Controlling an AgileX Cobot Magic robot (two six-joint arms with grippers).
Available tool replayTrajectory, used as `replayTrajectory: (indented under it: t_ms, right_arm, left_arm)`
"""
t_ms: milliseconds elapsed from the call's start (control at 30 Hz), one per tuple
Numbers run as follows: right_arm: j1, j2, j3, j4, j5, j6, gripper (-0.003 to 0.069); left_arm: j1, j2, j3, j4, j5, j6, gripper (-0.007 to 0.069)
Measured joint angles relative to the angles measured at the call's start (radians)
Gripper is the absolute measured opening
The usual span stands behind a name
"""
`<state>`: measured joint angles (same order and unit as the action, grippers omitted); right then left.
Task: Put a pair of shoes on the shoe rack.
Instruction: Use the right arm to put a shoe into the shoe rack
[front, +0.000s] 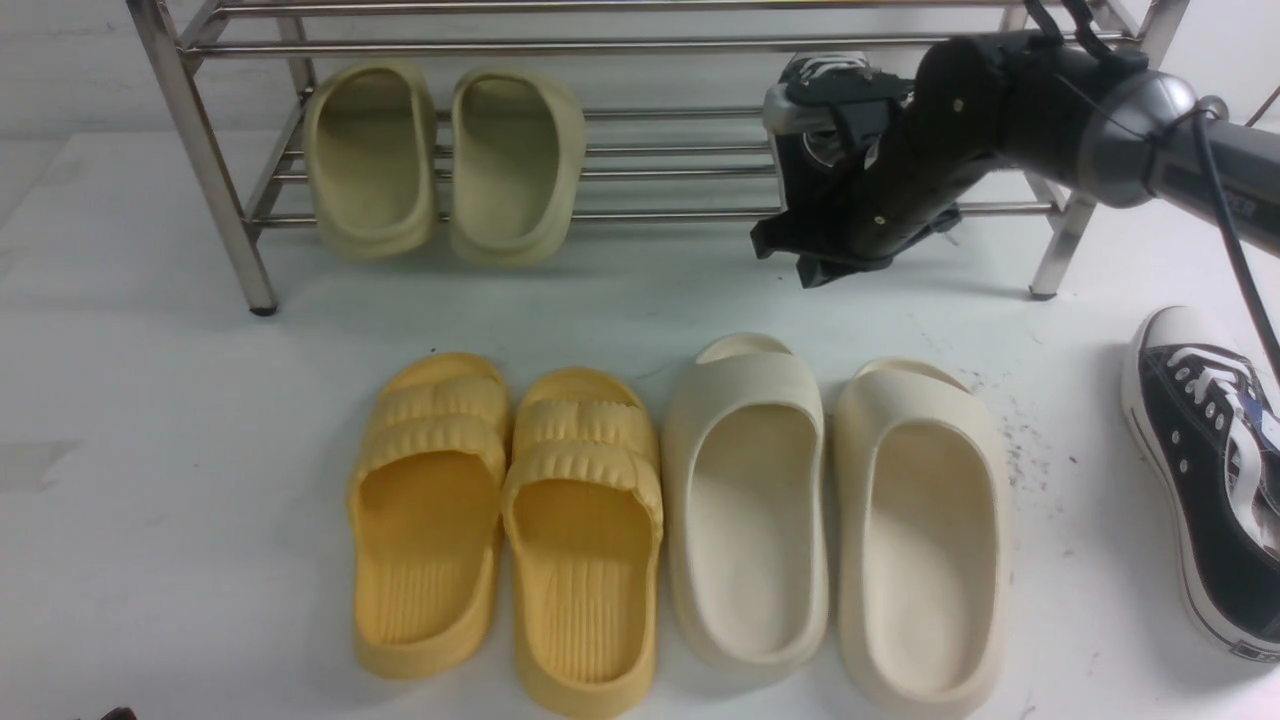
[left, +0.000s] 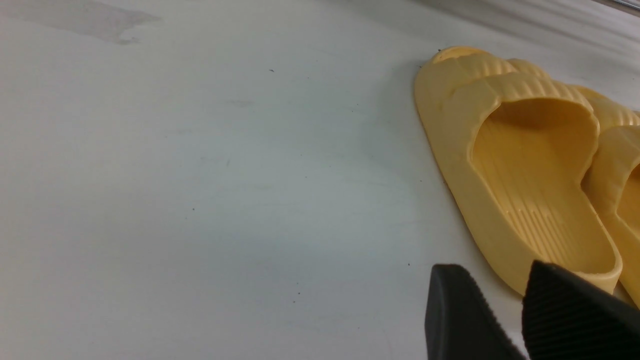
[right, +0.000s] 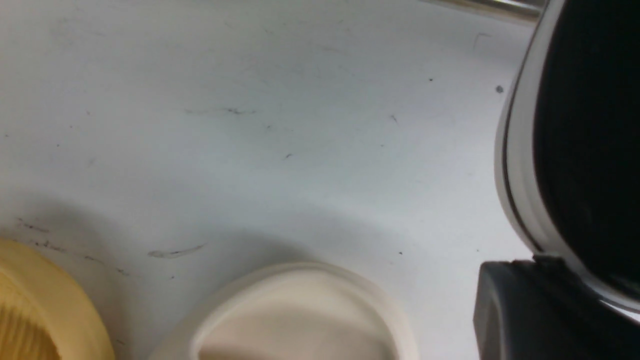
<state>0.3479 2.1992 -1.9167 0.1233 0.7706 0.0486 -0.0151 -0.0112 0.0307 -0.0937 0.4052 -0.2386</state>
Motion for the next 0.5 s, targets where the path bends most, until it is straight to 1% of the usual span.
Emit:
replayTrajectory:
  t_ms: [167, 333, 500]
  right_arm:
    - [-0.001, -0.008, 0.000, -0.058, 0.014, 0.034, 0.0041]
    - [0.002, -0.035, 0.000, -0.057, 0.066, 0.025, 0.0052]
    - [0.011, -0.115, 0.000, -0.054, 0.163, 0.007, 0.0057]
  left_arm:
    - [0.000, 0.000, 0.000, 0.000, 0.000, 0.000, 0.0223]
    - [0.000, 0.000, 0.000, 0.000, 0.000, 0.000, 0.0229]
    - [0.000, 0.000, 0.000, 0.000, 0.000, 0.000, 0.0234]
